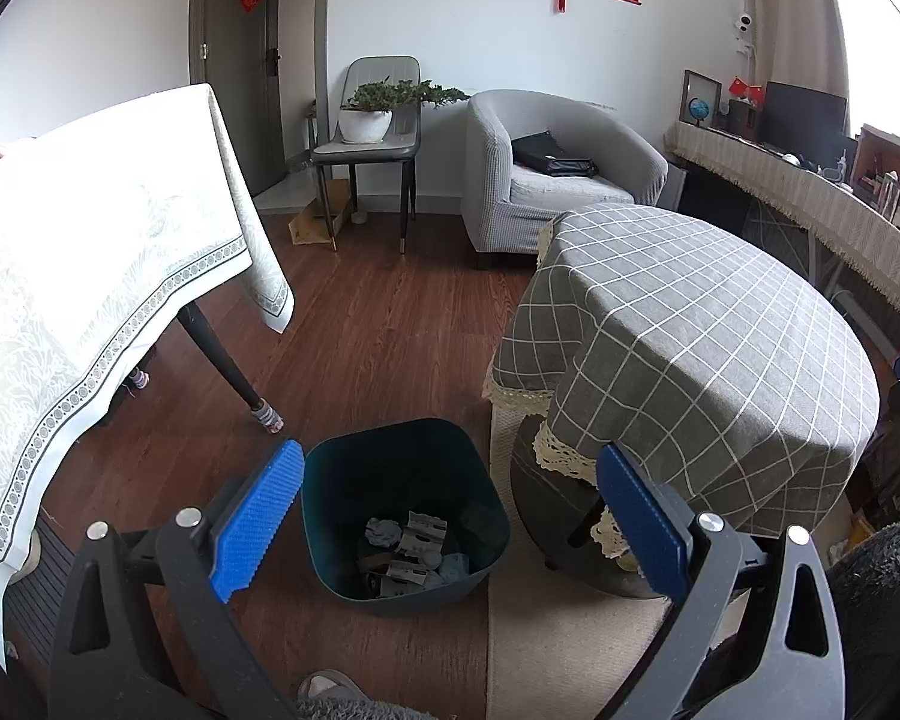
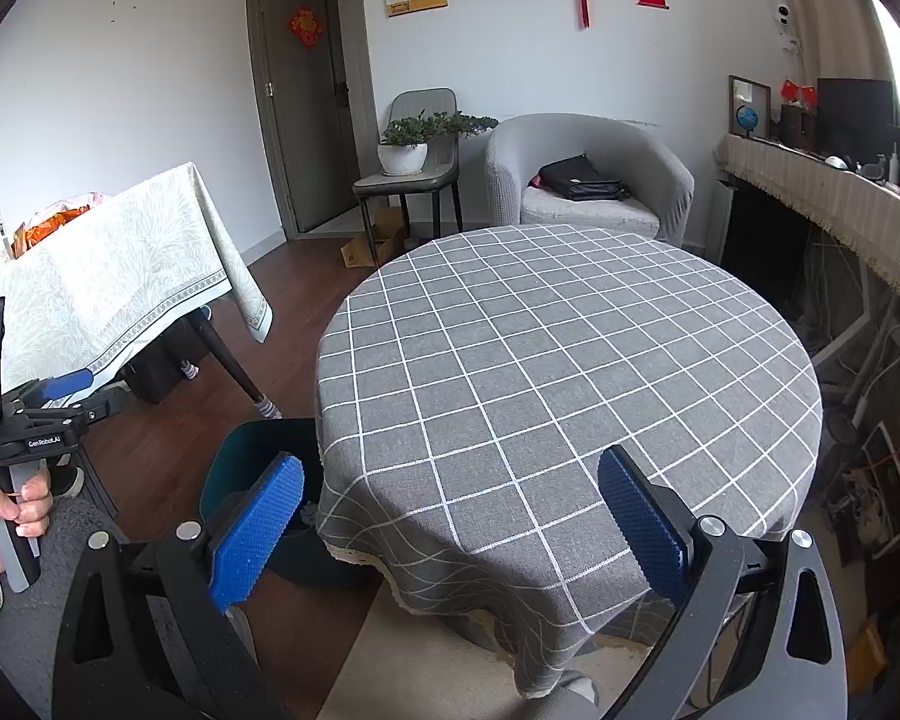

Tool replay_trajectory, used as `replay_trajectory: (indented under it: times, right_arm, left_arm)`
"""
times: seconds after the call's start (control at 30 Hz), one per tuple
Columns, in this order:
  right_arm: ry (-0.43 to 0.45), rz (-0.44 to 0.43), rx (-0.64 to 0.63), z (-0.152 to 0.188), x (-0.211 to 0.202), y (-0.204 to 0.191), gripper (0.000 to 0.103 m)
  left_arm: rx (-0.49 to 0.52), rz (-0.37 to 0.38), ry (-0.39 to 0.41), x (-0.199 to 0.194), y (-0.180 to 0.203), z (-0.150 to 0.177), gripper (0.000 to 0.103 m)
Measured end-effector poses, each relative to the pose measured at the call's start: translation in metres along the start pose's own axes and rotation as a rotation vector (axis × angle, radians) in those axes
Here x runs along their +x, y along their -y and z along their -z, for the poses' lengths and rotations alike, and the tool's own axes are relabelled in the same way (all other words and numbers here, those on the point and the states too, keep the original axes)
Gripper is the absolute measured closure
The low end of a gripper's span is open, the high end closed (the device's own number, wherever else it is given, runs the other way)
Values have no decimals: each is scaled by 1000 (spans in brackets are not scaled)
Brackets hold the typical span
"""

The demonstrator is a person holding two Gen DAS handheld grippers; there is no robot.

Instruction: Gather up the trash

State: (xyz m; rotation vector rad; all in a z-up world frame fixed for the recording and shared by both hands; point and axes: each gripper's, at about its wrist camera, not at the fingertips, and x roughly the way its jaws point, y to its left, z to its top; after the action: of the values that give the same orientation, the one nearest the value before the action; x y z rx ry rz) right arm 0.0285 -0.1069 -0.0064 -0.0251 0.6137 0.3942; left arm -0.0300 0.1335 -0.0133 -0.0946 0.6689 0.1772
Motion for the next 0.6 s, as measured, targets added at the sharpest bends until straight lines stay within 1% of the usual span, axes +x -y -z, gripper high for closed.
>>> replay_trajectory:
  times: [0.6]
  right_arm:
    - [1,-2,4,0,0,-1,3]
  left_arm:
    - [0,-2,-2,1,-1,-1,3]
